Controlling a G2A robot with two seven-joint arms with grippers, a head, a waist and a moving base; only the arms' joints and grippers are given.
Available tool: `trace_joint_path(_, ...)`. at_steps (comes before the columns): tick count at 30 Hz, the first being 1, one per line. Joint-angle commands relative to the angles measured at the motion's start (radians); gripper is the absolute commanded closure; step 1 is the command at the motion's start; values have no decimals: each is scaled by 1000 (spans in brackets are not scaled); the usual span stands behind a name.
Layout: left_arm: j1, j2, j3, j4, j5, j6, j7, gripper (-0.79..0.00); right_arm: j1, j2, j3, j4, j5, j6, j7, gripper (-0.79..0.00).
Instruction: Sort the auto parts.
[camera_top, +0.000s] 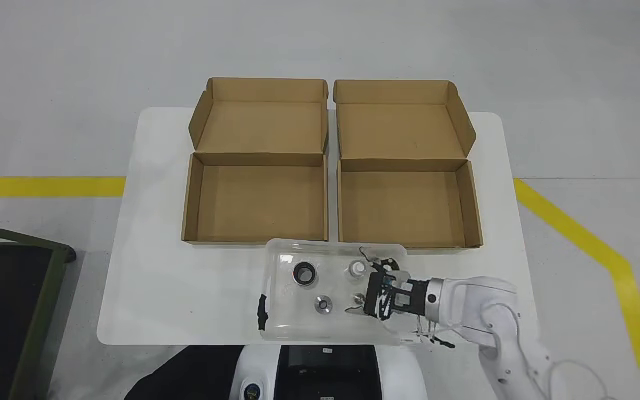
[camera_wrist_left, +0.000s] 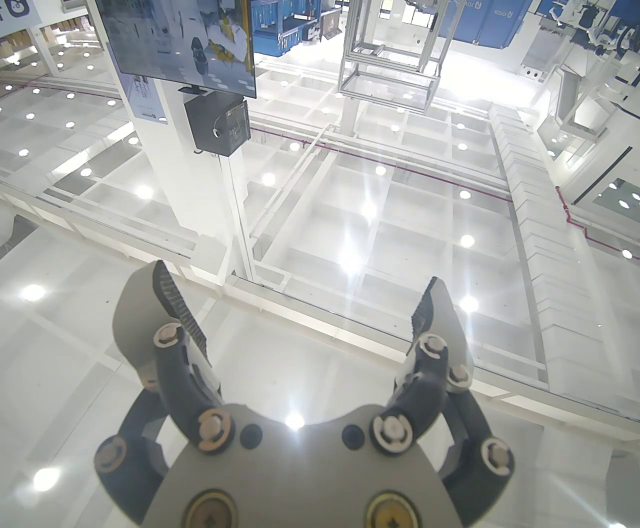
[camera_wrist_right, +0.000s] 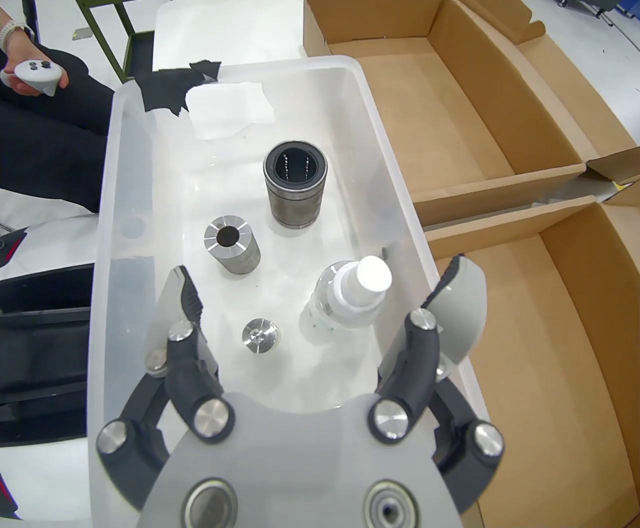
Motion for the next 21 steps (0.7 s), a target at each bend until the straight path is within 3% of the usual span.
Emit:
trace_joint_path(1, 0, 0, 0, 0, 0, 0, 0, -785, 1, 2, -2, 8, 1, 2, 0, -659)
trace_joint_path(8, 0, 0, 0, 0, 0, 0, 0, -785, 13, 9, -8, 40, 10, 26, -5, -668)
trace_joint_path(11, 0, 0, 0, 0, 0, 0, 0, -785, 21, 11, -14, 59, 11, 36, -12, -625)
trace_joint_path(14, 0, 0, 0, 0, 0, 0, 0, -785, 30, 12, -20, 72, 5, 57, -22, -468)
trace_joint_path(16, 0, 0, 0, 0, 0, 0, 0, -785, 34, 14, -24, 80, 4, 65, -28, -406)
trace_joint_path(21, 0, 0, 0, 0, 0, 0, 0, -785, 42, 18, -31, 91, 8, 75, -35, -376)
